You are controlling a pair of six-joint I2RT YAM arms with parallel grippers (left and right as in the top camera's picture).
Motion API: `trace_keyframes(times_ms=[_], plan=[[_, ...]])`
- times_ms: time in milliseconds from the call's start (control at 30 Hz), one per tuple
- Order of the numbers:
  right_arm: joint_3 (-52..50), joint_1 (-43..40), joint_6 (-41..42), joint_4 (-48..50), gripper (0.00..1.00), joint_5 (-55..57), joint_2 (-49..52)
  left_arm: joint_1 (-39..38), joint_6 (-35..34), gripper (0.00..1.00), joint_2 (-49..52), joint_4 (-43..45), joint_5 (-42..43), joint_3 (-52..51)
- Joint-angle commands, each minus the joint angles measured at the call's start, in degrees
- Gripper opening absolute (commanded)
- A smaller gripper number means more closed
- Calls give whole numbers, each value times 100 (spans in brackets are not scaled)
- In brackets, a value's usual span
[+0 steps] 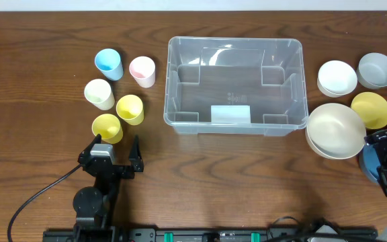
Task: Pack container
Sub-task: 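Move the right gripper right toward the large cream bowl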
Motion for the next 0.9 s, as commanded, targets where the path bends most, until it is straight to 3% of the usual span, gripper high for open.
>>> trace_keyframes(times_ms=[0,433,867], plan=[[96,-85,-59,50,99,-31,-26,28,94,98,-35,-199,103,-94],[-203,9,-81,146,99,-101,332,28,94,98,-35,-199,103,-94],[-822,966,247,667,99,-59,332,28,94,98,-35,-199,103,-94]])
